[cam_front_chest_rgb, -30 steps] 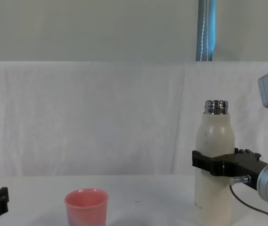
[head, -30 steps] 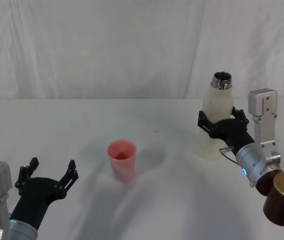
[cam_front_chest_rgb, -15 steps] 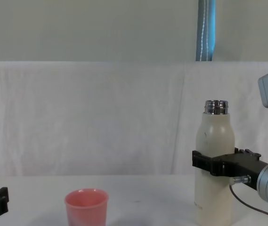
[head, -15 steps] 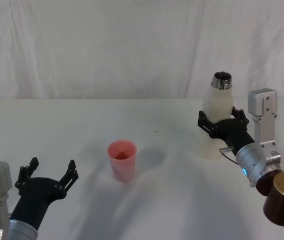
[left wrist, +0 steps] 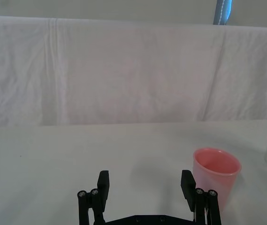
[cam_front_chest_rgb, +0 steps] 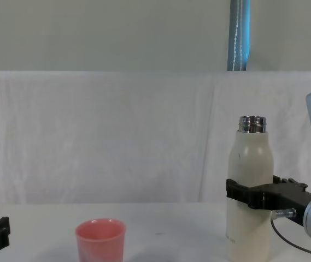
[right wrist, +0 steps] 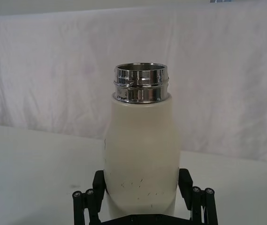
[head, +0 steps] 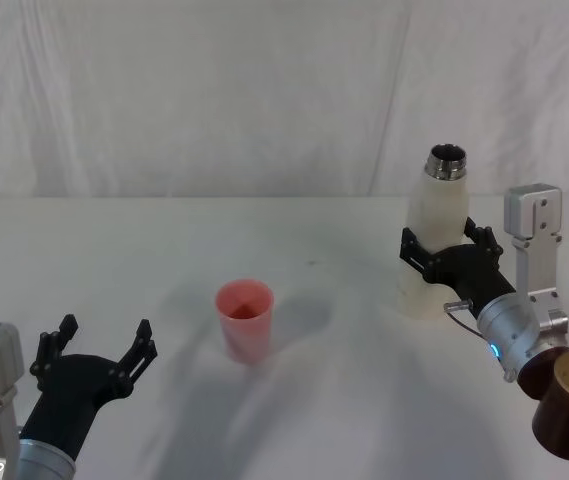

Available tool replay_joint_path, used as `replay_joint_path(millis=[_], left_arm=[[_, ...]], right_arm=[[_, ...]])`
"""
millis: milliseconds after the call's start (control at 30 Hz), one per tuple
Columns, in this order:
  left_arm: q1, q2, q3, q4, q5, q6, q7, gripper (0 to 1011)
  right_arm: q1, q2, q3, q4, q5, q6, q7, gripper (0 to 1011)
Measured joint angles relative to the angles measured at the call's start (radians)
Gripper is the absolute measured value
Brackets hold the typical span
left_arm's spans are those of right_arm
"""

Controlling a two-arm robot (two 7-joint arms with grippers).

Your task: Grasp the thermos with one hand and pour water into the cup lid.

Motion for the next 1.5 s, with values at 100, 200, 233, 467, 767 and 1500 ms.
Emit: replay_joint_path(millis=[100, 200, 233, 467, 767, 1500], left_arm=[[0.000, 0.000, 0.000, 0.000, 0.000, 0.000, 0.000, 1001], [0.000, 0.000, 0.000, 0.000, 0.000, 0.000, 0.000, 1001], [0.000, 0.000, 0.000, 0.000, 0.000, 0.000, 0.000, 1001], [0.000, 0.000, 0.000, 0.000, 0.000, 0.000, 0.000, 1001], [0.000, 0.000, 0.000, 0.000, 0.000, 0.000, 0.000, 1001], [0.000, 0.000, 0.000, 0.000, 0.000, 0.000, 0.000, 1001]], right_arm=[[-0.003, 0.002, 0.002, -0.004, 0.004, 0.005, 0.001, 1001], [-0.007, 0.003, 0.004, -0.011, 0.010, 0.012, 0.005, 1001], [-0.007, 0.003, 0.004, -0.011, 0.010, 0.012, 0.005, 1001], [-0.036, 0.020, -0.002, -0.070, 0.034, 0.039, 0.041, 1001], [-0.077, 0.042, -0.013, -0.131, 0.059, 0.067, 0.056, 1001], [-0.139, 0.094, -0.007, -0.209, 0.084, 0.085, 0.054, 1001]])
